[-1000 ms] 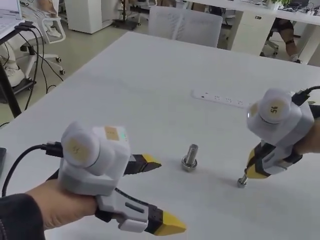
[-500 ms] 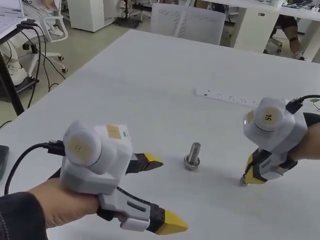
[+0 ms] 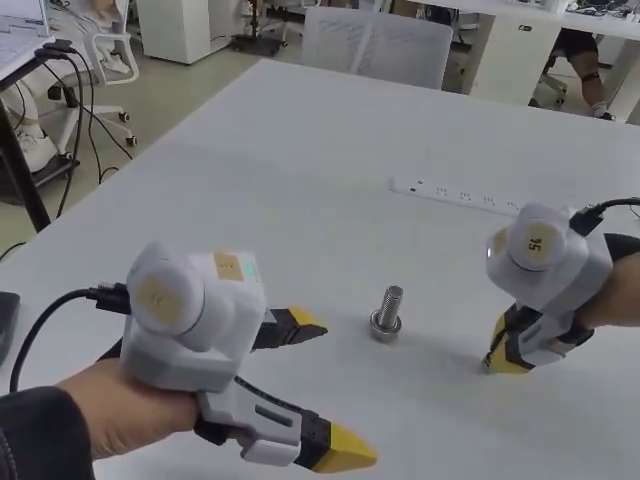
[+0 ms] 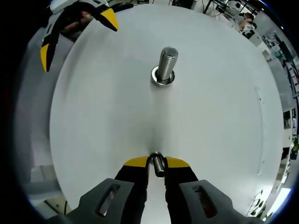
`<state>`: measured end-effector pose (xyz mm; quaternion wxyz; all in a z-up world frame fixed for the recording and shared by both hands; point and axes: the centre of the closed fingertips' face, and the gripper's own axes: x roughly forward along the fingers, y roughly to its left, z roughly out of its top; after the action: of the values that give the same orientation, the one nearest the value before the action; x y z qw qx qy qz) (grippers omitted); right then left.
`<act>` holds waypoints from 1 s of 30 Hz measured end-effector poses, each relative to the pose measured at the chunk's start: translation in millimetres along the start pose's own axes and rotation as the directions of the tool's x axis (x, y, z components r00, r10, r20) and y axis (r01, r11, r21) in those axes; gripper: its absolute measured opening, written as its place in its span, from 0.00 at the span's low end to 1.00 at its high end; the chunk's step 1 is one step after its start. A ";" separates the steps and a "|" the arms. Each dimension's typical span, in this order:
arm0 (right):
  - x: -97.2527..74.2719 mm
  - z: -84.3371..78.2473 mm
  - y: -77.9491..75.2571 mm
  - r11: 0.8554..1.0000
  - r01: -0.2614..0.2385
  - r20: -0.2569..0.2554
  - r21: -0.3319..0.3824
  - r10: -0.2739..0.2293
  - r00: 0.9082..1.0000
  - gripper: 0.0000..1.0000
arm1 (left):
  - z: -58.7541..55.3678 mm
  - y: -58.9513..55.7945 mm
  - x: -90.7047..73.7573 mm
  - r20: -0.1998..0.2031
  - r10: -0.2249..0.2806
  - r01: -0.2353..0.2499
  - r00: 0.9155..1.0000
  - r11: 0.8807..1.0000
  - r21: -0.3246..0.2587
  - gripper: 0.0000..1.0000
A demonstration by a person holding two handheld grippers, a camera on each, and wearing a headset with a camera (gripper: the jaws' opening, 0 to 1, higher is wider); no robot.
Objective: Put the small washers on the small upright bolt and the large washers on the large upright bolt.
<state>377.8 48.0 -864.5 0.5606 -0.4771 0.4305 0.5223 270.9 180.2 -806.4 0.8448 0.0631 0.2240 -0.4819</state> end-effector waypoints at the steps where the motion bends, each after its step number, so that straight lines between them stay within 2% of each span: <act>1: -0.1 0.1 -0.2 1.000 0.002 0.000 0.000 -0.002 1.000 0.13 | 0.1 0.1 -0.1 0.000 0.000 0.000 1.000 1.000 0.000 0.77; 18: -1.2 -2.1 -1.9 1.000 0.001 0.002 0.012 -0.001 1.000 0.15 | 1.4 0.6 -0.1 0.000 -0.001 0.001 1.000 1.000 0.002 0.77; 30: -1.4 -3.1 -0.8 0.999 0.002 0.019 0.043 -0.002 1.000 0.23 | 0.5 0.4 0.4 -0.003 -0.001 0.001 1.000 1.000 0.001 0.77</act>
<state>378.6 44.7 -863.5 0.5752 -0.4604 0.4360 0.5168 271.5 180.0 -806.2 0.8440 0.0643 0.2251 -0.4825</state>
